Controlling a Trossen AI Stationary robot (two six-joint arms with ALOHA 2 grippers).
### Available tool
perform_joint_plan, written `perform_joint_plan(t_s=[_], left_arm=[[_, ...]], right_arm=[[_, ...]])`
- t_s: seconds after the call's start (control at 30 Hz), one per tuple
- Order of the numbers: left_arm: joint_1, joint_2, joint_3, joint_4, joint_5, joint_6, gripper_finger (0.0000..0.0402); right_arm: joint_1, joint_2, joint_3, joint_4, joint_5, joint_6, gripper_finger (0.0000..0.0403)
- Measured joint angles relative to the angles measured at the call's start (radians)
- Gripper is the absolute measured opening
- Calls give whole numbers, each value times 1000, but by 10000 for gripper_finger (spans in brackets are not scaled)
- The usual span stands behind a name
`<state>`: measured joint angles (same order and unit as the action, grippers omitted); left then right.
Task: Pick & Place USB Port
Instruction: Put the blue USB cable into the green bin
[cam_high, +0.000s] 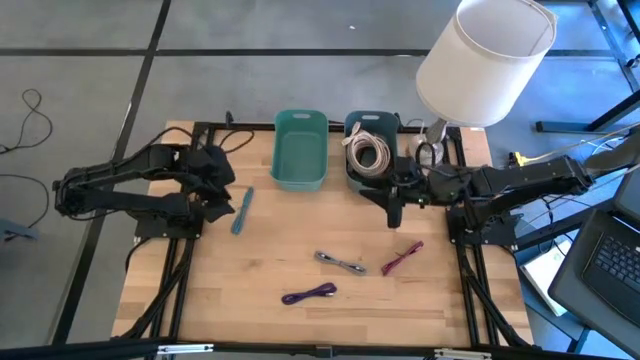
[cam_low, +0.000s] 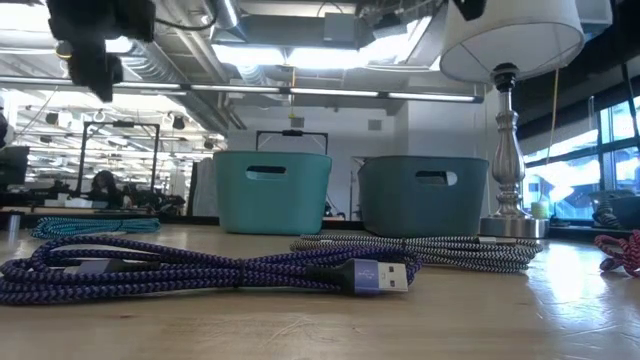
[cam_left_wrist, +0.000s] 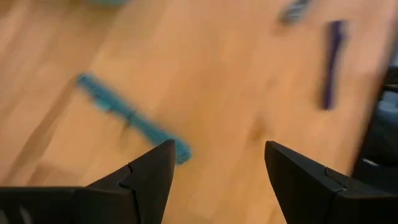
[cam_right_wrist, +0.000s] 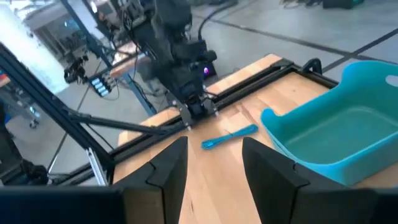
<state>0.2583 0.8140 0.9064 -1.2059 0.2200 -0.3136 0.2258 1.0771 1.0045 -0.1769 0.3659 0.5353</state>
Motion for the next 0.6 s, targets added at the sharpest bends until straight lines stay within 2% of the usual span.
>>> perform_joint_plan(t_s=[0.1,0.2,0.43,0.6], left_arm=[[-25,-1,-35,-7,-91,-111,242],[-47,3,-120,21,-140,-235,242],[-69,27,-396,218,-148,-459,242],[-69,48,-489,370,-152,-534,242]], right_arm=[[33,0,0,27,45,6,158],[60,0,0,69,72,-5,158],[96,0,0,110,139,-46,158],[96,0,0,115,140,-46,158]])
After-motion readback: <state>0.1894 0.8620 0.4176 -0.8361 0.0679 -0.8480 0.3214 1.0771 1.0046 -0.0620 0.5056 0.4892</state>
